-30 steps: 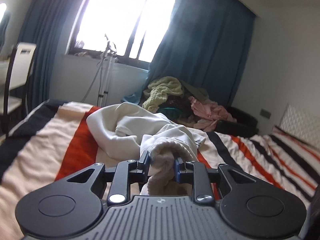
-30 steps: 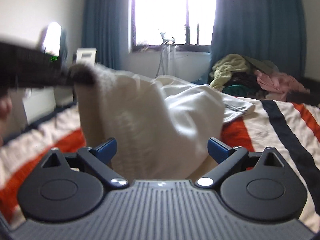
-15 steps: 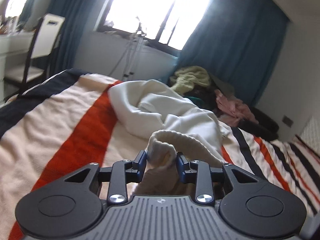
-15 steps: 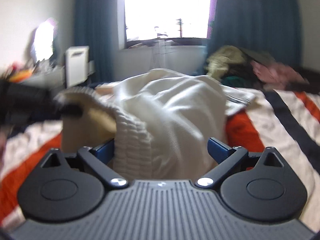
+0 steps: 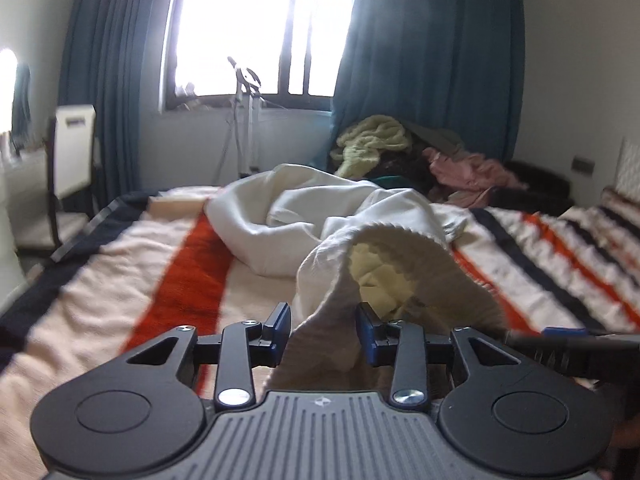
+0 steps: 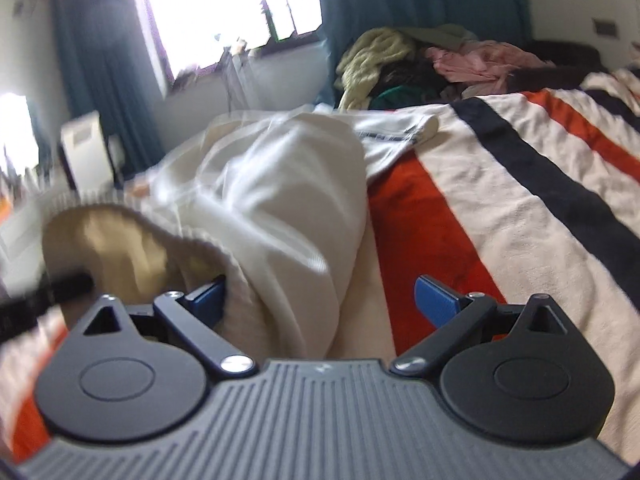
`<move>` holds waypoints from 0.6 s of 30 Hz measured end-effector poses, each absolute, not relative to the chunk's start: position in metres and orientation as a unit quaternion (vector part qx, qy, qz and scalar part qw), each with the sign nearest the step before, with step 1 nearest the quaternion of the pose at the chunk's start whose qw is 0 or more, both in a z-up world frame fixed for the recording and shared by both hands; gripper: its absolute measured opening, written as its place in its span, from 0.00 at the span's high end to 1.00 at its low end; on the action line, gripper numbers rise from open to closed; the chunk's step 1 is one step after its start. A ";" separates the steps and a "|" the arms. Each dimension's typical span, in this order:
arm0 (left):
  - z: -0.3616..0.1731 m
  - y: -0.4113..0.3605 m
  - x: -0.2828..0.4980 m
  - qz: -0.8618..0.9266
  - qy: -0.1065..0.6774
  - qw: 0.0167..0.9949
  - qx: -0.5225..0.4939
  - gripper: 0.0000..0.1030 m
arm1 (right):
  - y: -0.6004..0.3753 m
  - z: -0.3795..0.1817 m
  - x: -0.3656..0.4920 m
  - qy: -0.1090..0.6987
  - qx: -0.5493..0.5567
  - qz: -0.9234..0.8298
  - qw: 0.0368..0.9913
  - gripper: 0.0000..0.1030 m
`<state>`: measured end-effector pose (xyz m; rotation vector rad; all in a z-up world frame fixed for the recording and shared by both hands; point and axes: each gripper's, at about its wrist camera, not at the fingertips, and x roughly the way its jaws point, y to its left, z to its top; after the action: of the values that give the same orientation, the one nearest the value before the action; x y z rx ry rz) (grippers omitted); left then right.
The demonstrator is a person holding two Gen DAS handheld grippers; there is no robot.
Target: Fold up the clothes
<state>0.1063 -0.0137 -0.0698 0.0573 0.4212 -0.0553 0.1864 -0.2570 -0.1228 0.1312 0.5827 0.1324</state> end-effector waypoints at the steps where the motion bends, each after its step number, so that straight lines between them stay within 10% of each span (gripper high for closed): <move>1: -0.072 -0.018 0.105 -0.016 0.200 0.978 0.055 0.61 | -0.253 -0.126 0.188 0.297 0.044 0.066 0.951 0.04; 9: -0.077 -0.032 0.092 -0.026 0.189 0.976 0.102 0.59 | -0.282 -0.119 0.180 0.311 0.072 -0.009 0.948 0.04; 18: -0.083 -0.051 0.071 -0.076 0.155 0.972 0.159 0.52 | -0.310 -0.054 0.120 0.082 -0.028 -0.137 0.987 0.04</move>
<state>0.0712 -0.0509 -0.0826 0.3204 0.3119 -0.1530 0.1196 -0.3104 -0.0541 -0.0569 0.1647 -0.2761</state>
